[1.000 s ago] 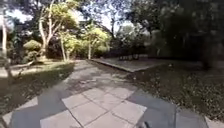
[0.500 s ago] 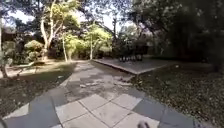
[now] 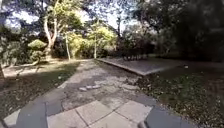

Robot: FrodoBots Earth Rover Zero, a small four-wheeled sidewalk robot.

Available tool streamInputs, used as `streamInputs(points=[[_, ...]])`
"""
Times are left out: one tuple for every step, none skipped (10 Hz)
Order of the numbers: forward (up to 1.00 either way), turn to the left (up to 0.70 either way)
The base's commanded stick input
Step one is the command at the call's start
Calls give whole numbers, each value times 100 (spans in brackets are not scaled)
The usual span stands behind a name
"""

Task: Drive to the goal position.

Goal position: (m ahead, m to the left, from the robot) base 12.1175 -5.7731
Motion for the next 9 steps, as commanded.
streamInputs(points=[[50,0],[50,0],[50,0],[50,0],[50,0],[50,0],[50,0],[50,0],[50,0]])
